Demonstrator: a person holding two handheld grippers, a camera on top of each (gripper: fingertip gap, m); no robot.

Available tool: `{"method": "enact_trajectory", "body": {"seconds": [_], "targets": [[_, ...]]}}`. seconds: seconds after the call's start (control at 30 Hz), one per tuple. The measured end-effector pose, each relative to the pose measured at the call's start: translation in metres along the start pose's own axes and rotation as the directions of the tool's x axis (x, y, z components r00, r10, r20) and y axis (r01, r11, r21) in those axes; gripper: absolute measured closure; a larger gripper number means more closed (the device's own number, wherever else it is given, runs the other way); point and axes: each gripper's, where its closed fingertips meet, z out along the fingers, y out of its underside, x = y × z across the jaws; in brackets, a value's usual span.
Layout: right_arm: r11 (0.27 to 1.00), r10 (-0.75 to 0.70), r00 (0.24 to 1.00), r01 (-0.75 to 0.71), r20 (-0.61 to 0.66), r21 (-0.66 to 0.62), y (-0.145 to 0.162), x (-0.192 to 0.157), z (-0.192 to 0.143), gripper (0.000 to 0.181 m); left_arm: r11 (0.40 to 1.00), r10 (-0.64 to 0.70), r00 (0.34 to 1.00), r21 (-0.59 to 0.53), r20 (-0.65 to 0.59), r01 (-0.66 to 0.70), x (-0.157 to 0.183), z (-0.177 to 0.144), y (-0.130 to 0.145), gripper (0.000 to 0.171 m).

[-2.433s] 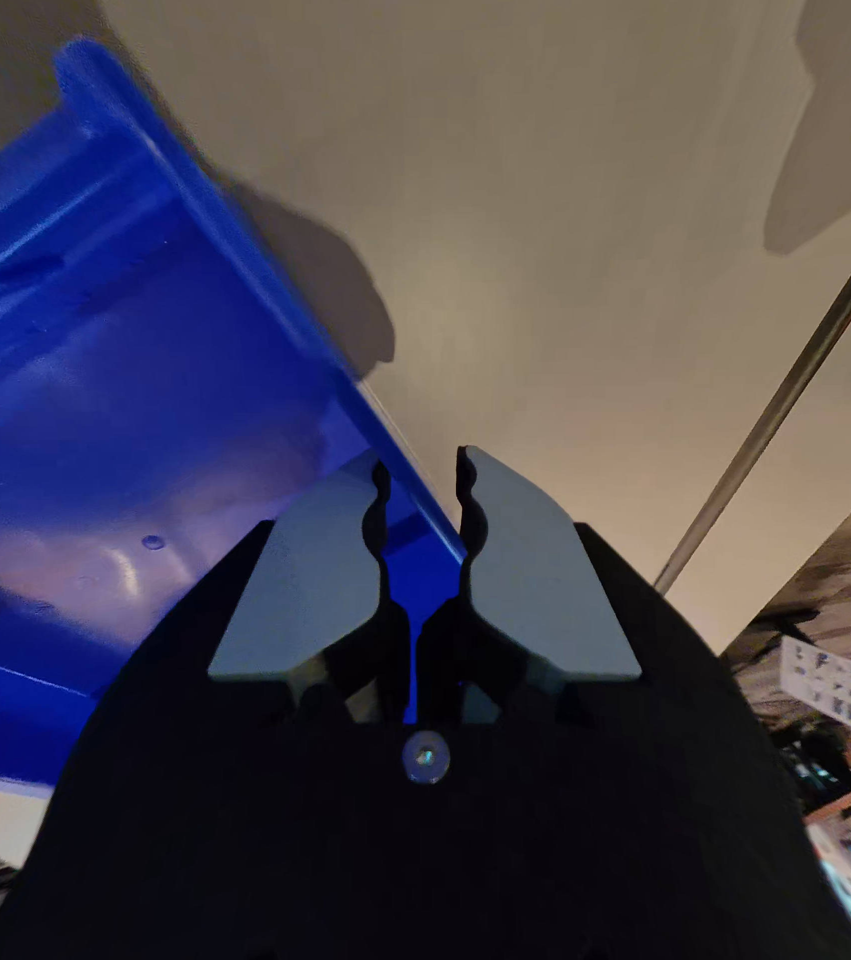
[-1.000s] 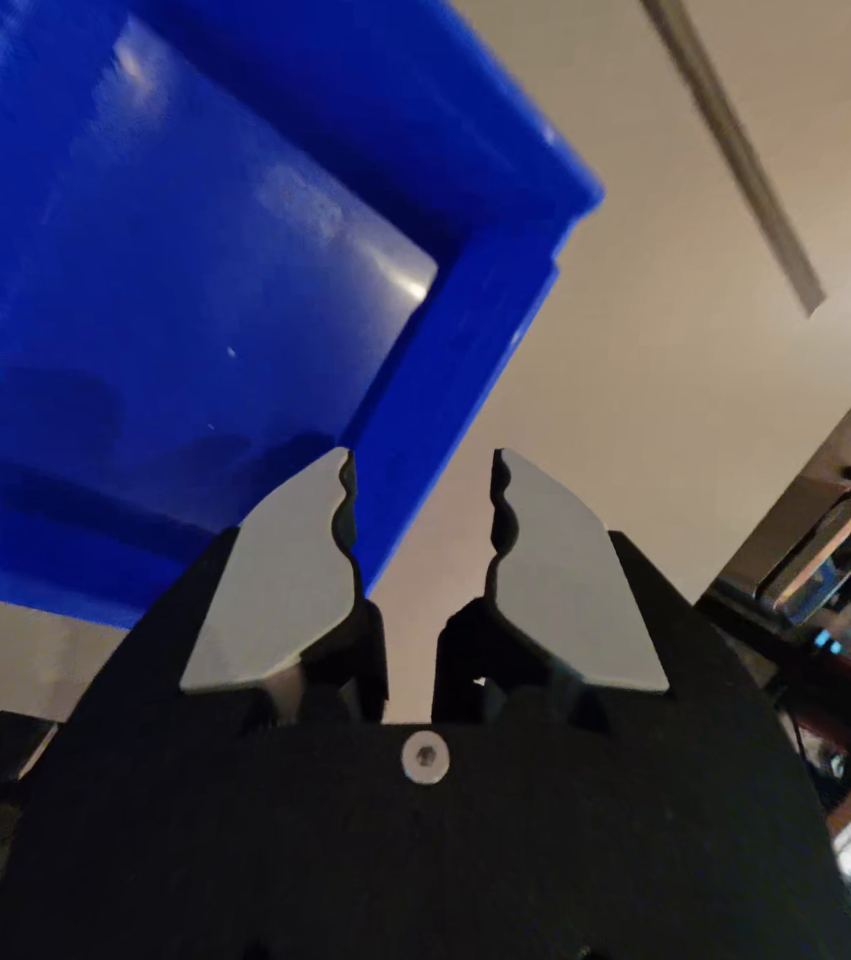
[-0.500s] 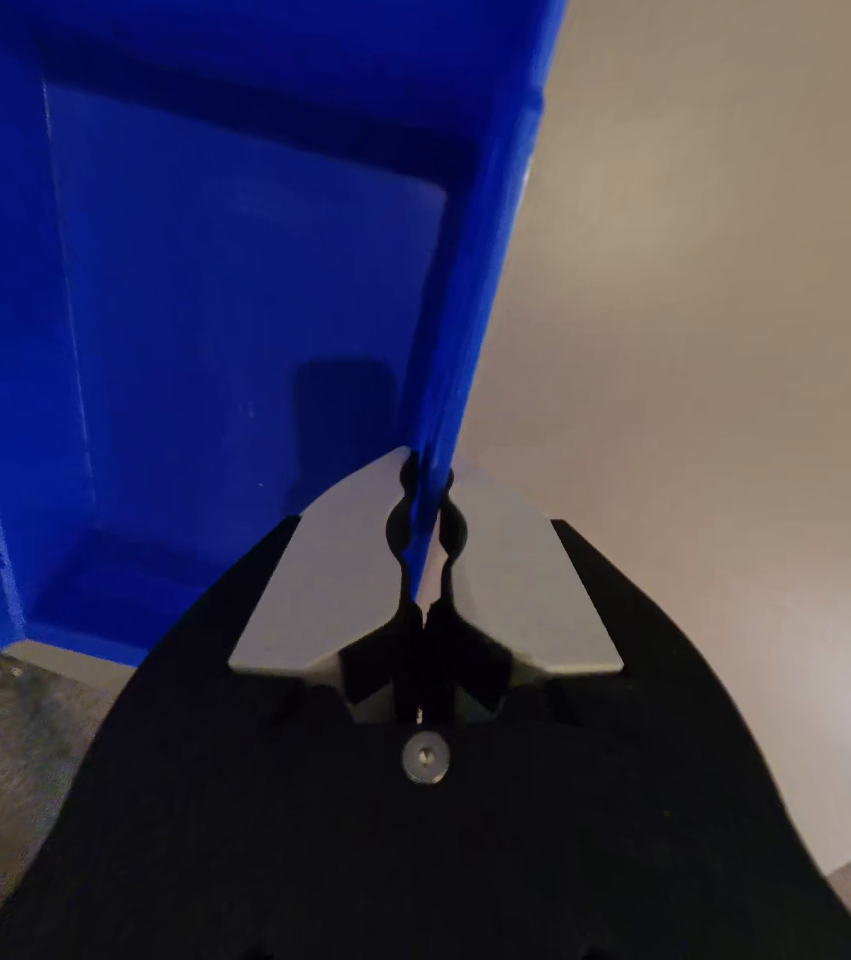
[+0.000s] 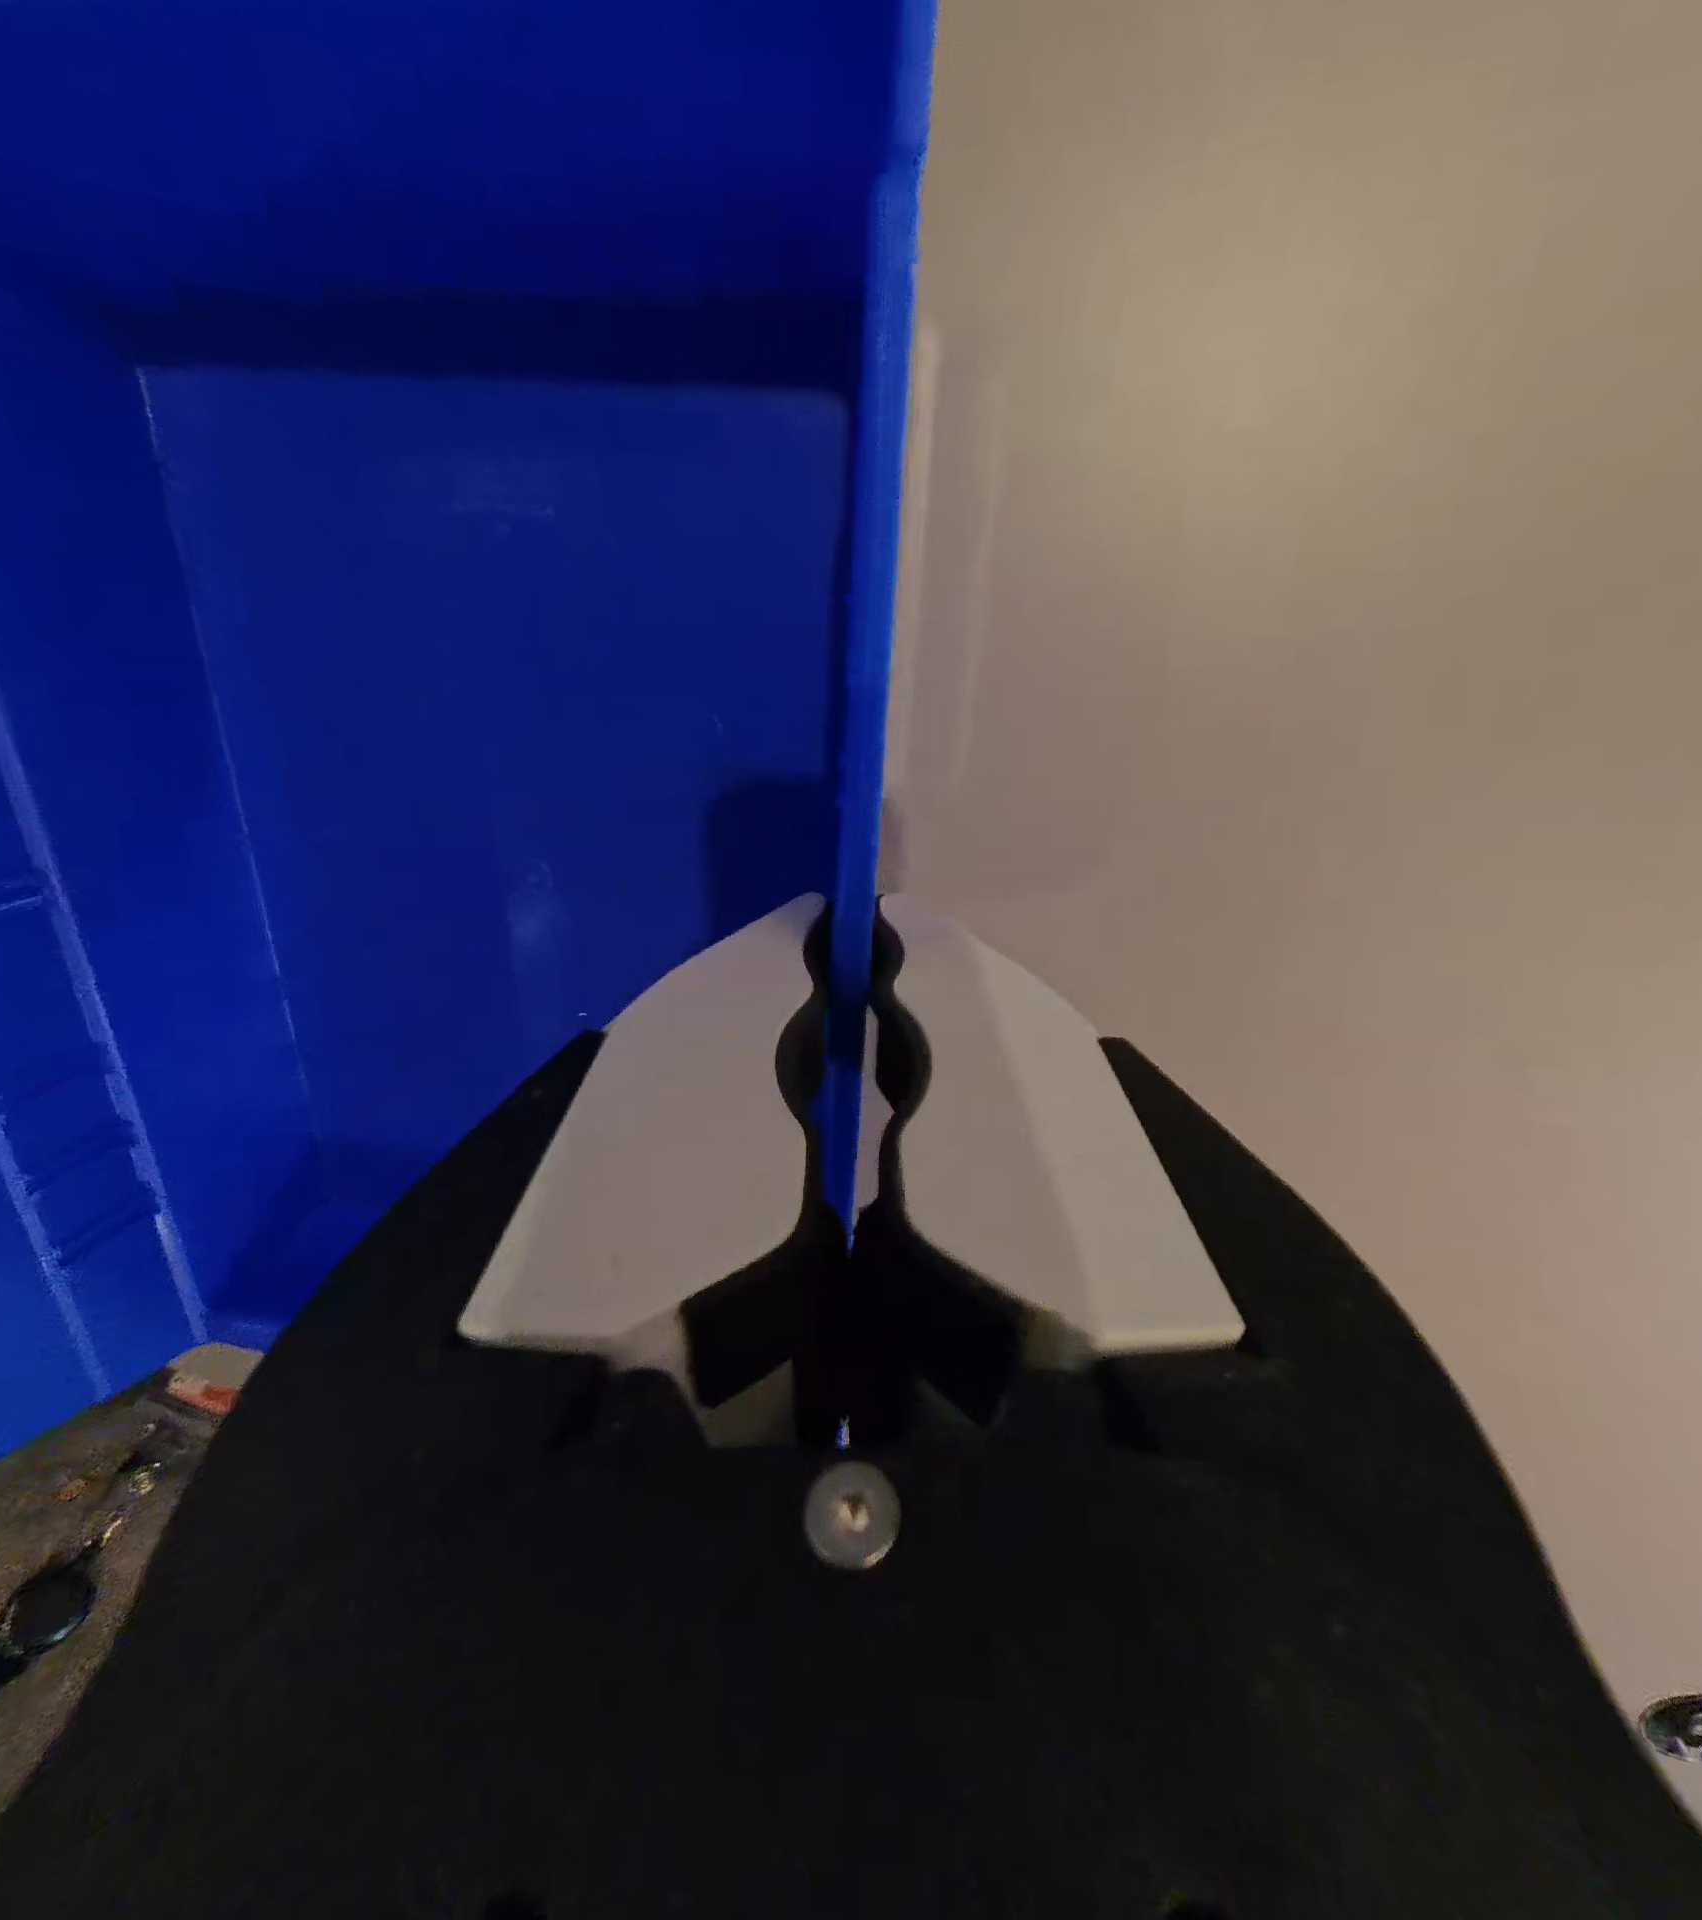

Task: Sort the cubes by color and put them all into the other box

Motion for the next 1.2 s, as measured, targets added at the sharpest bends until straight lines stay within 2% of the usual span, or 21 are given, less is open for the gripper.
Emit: {"method": "enact_trajectory", "body": {"seconds": [0.1, 0.27, 0.37, 0.47, 0.57, 0.73, 0.9, 0.97, 1.07, 1.13, 1.2], "targets": [[1.0, 0.002, 1.0, -0.002, -0.004, 0.0, 0.004, 0.001, -0.002, 0.177, 1.0, 0.017, 1.0, 0.011, -0.013, -0.017, 0.003, -0.001, 0.003, 0.163], [0.999, 0.008, 1.0, -0.008, 0.01, 0.047, 0.007, 0.001, -0.014, 0.175, 0.992, 0.083, 0.996, 0.095, -0.033, -0.08, 0.007, -0.013, 0.003, 0.148], [0.996, 0.005, 1.0, -0.007, 0.026, 0.089, 0.007, -0.001, -0.029, 0.153, 0.975, 0.134, 0.99, 0.186, -0.033, -0.125, 0.008, -0.029, 0.001, 0.133], [0.991, -0.04, 0.997, 0.032, 0.061, 0.134, 0.029, -0.016, -0.05, 0.149, 0.95, 0.198, 0.98, 0.243, 0.007, -0.194, 0.01, -0.047, 0.019, 0.112], [0.974, -0.083, 0.996, 0.09, -0.04, 0.207, 0.072, -0.016, -0.059, 0.155, 0.921, 0.223, 0.974, 0.319, 0.042, -0.224, 0.014, -0.053, 0.05, 0.106], [0.916, -0.038, 0.994, 0.075, -0.1, 0.395, 0.113, -0.018, -0.062, 0.157, 0.887, 0.191, 0.981, 0.427, 0.01, -0.177, 0.024, -0.037, 0.081, 0.109], [0.826, 0.039, 0.99, 0.044, -0.135, 0.562, 0.134, -0.011, -0.071, 0.153, 0.867, 0.174, 0.985, 0.47, 0.022, -0.164, 0.026, -0.015, 0.091, 0.113], [0.769, 0.056, 0.986, 0.057, -0.156, 0.637, 0.143, -0.011, -0.074, 0.154, 0.845, 0.17, 0.985, 0.508, 0.043, -0.168, 0.025, -0.011, 0.092, 0.115], [0.707, 0.042, 0.985, 0.088, -0.166, 0.701, 0.148, -0.016, -0.061, 0.159, 0.797, 0.163, 0.985, 0.581, 0.056, -0.164, 0.023, -0.01, 0.092, 0.133], [0.676, 0.043, 0.98, 0.117, -0.196, 0.728, 0.144, -0.015, -0.053, 0.161, 0.785, 0.161, 0.985, 0.596, 0.066, -0.168, 0.019, -0.008, 0.091, 0.149], [0.669, 0.059, 0.98, 0.104, -0.192, 0.736, 0.139, -0.012, -0.045, 0.163, 0.783, 0.165, 0.983, 0.596, 0.077, -0.178, 0.016, -0.006, 0.089, 0.155]]}}
